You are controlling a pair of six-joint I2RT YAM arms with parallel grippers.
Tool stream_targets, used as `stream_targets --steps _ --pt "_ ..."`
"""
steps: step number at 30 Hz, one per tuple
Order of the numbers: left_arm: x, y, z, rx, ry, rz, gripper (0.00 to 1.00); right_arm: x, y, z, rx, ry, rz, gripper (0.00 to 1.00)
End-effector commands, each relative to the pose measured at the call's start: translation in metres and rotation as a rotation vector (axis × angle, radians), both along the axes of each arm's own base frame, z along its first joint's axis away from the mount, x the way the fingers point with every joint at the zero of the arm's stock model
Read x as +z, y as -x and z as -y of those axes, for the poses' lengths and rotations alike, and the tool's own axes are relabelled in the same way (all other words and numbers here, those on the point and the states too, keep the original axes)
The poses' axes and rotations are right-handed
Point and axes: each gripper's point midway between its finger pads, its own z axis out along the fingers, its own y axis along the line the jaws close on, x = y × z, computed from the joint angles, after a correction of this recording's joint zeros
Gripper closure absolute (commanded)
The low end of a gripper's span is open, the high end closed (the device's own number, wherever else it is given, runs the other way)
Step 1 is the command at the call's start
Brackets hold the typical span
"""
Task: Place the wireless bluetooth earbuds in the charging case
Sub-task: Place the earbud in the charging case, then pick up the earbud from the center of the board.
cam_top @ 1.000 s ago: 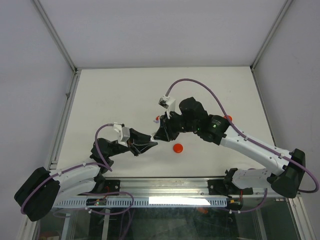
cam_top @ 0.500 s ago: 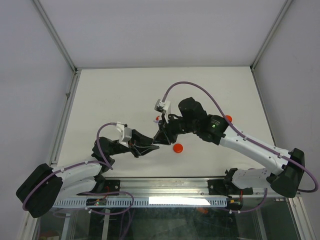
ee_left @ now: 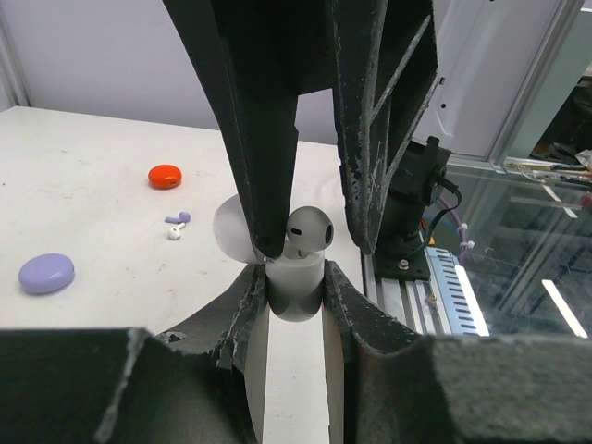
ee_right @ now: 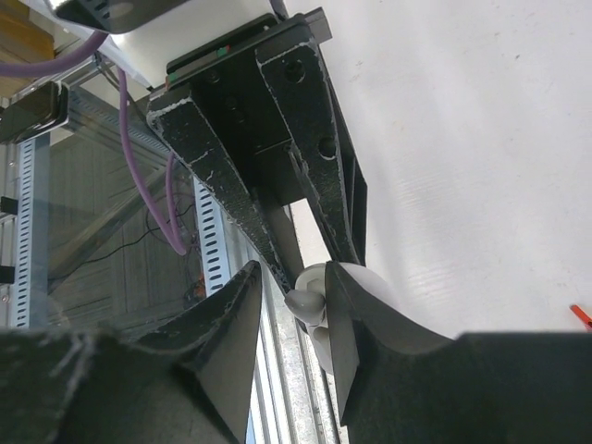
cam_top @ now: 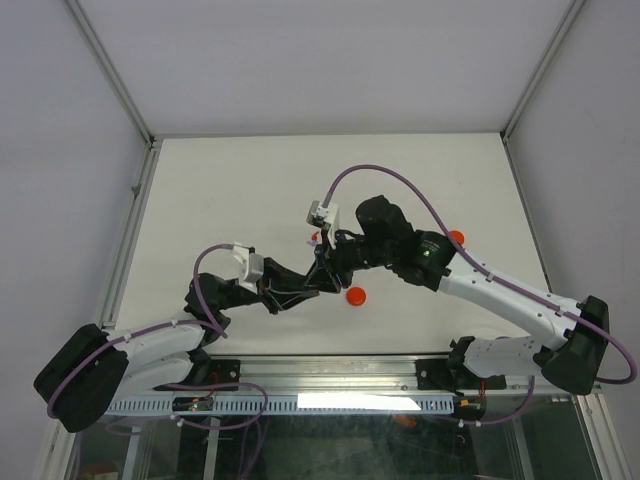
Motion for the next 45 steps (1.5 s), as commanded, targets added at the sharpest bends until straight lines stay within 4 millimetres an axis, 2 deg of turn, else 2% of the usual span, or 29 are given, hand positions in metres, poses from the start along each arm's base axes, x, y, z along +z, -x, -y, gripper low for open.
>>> stream_targets --steps 1,15,23,35,40,42,45 --pt "0.034 0.001 -0.002 0.006 0.097 0.098 1.00 0.022 -0.021 0.000 -0.101 -0.033 0.093 0.64" --pt "0.032 -0.009 -0.009 0.089 0.120 0.074 1.00 0.032 -0.036 0.004 -0.247 -0.051 0.062 0.72" --pt "0.032 -0.013 -0.012 0.123 0.124 0.067 1.00 0.032 -0.037 0.001 -0.261 -0.053 0.024 0.72" --pt "0.024 -0.021 -0.023 0.210 0.140 0.043 1.00 0.048 -0.047 0.012 -0.353 -0.070 0.055 0.58" --pt "0.021 -0.024 -0.026 0.243 0.139 0.039 1.00 0.043 -0.057 0.024 -0.423 -0.026 0.083 0.57" --pt "0.018 -0.030 -0.030 0.279 0.137 0.023 1.00 0.033 -0.067 0.035 -0.496 0.029 0.095 0.55" --pt "0.010 -0.036 -0.036 0.336 0.133 -0.004 1.00 0.007 -0.084 0.055 -0.593 0.135 0.092 0.53"
